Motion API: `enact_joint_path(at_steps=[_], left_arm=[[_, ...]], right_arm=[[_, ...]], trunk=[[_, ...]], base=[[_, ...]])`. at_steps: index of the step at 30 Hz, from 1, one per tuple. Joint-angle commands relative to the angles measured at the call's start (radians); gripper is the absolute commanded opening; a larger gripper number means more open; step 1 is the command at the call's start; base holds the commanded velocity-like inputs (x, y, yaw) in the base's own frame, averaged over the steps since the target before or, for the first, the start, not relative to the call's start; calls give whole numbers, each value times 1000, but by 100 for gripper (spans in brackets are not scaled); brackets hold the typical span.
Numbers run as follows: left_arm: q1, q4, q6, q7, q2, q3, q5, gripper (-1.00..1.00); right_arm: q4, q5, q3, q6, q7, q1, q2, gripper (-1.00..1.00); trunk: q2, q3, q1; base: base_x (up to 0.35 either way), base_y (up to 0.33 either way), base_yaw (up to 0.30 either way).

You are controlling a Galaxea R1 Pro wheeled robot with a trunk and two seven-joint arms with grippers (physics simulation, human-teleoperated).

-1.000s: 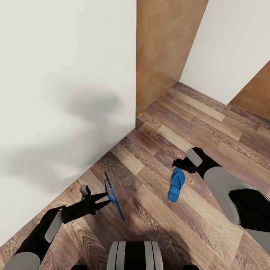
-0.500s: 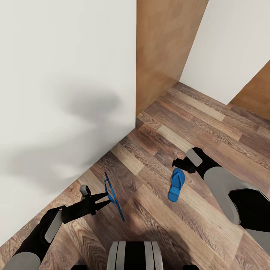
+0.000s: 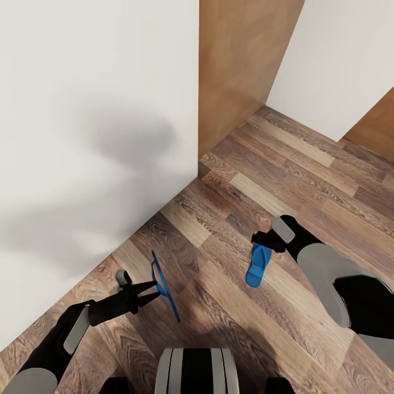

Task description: In the bedroom, move the book from the bed onto either nightstand, and place the two sandals side by side next to the bed.

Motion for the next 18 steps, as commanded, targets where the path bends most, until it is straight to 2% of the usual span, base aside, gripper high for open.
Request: enact_joint_path(at_steps=[1, 5, 18], left_arm=[[0, 0, 8, -2, 2, 0, 3, -100], [0, 0, 8, -4, 3, 0, 3, -100], [1, -2, 9, -7, 4, -2, 6, -100]], right_arm=[[-2, -11, 7, 3, -8, 0, -1, 100], [-2, -11, 8, 3, -8, 0, -1, 100], [-2, -11, 5, 3, -8, 0, -1, 100]], trunk=[[0, -5, 0], [-1, -20, 2], [-1, -20, 2]], base=[[0, 0, 0], [0, 0, 0], [0, 0, 0]])
